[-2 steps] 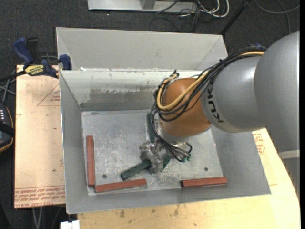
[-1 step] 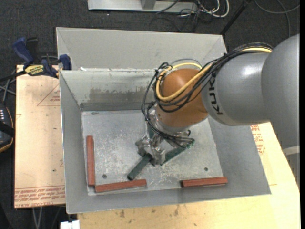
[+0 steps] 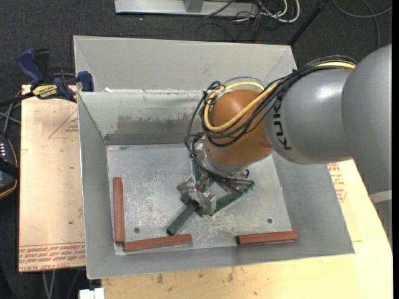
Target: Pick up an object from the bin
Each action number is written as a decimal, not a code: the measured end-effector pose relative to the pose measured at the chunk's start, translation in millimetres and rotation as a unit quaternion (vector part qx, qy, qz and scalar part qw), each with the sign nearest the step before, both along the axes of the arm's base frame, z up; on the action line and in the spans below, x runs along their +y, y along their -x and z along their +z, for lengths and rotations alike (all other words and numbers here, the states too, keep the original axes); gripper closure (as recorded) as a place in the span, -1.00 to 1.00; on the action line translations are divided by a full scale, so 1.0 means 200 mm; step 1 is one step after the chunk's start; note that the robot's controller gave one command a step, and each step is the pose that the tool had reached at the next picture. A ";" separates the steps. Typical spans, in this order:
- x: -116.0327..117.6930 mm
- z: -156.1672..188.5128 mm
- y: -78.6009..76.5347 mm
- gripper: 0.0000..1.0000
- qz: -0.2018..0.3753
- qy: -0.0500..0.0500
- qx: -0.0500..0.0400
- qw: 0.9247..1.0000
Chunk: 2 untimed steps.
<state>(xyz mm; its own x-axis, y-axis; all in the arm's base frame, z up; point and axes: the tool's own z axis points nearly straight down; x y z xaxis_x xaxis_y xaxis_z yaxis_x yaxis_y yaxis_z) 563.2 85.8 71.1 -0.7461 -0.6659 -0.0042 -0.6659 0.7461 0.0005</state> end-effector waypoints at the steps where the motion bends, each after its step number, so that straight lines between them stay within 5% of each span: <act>1: -0.04 0.24 0.02 1.00 -0.005 0.001 0.004 1.000; 2: 0.09 0.56 -0.01 1.00 -0.010 0.001 0.001 1.000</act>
Offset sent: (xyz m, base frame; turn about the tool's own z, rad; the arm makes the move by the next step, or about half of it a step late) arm 0.0016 0.0266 0.1220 0.0208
